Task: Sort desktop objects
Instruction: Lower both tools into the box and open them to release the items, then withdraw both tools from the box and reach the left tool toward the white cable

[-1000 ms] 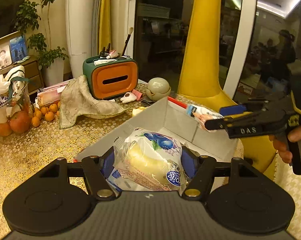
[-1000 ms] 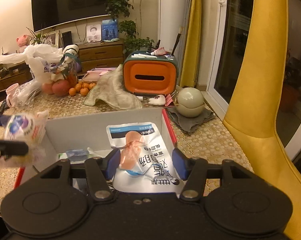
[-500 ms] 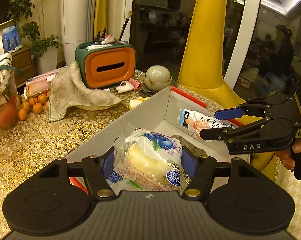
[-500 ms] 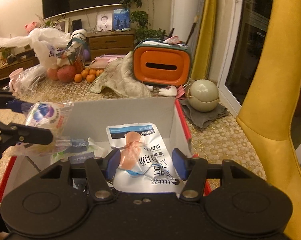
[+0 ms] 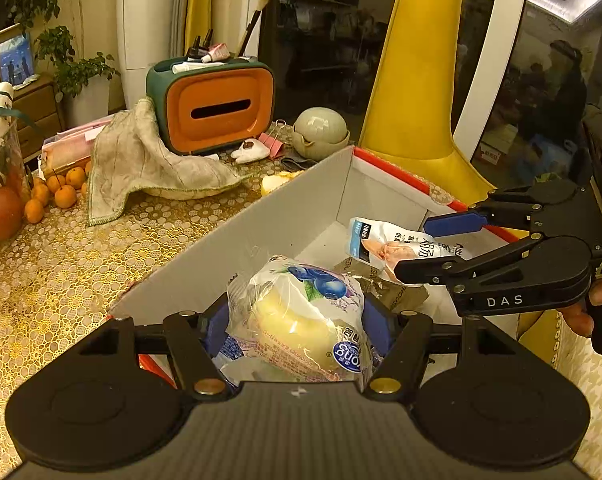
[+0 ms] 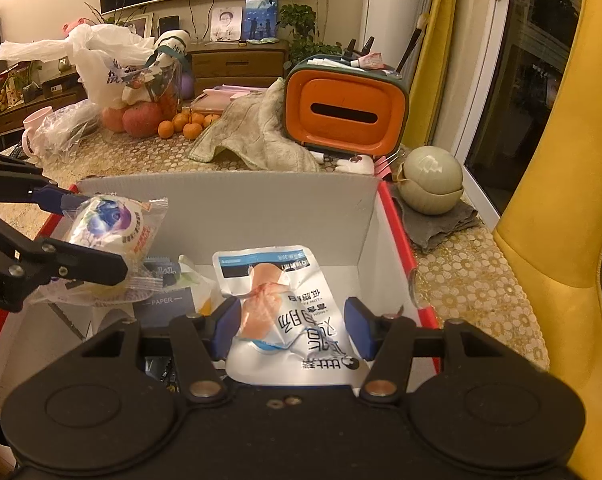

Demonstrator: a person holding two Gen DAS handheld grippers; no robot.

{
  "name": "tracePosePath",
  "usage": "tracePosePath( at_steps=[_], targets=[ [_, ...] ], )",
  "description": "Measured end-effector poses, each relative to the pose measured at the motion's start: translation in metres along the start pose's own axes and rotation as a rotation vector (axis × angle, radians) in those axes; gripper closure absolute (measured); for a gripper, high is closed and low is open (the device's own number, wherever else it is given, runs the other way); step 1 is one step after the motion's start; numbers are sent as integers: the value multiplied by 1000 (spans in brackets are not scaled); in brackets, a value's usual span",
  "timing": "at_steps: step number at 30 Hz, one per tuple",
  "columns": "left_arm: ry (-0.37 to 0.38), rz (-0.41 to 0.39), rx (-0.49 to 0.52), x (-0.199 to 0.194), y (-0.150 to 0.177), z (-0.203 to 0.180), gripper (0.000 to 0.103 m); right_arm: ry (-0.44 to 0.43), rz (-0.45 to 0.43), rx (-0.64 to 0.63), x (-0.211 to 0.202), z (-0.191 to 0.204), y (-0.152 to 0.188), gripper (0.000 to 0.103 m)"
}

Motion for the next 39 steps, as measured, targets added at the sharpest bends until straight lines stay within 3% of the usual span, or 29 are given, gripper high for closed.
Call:
tracePosePath(
  at_steps=[15, 22, 24, 39],
  targets=[
    [34, 50, 22, 17, 14, -4, 36, 9, 60, -13, 18, 4, 10, 46],
    [52, 57, 24, 12, 16, -8, 26, 1, 61, -13, 10, 7, 10, 41],
    [50, 47, 27, 7, 16, -10, 23, -1, 51, -6, 5, 7, 9, 38],
    [58, -31, 12, -55, 23, -20, 23, -8, -10, 2, -40, 24, -6, 37]
  ],
)
Point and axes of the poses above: each gripper's, at about its wrist camera, not at the fingertips, and x roughly the way its jaws point, z to its left, y to its underside, the point moved 2 cm from there along x, roughly the way its jaws point, and after that the axes turned 2 degrees about -z, right-handed, at the moved point
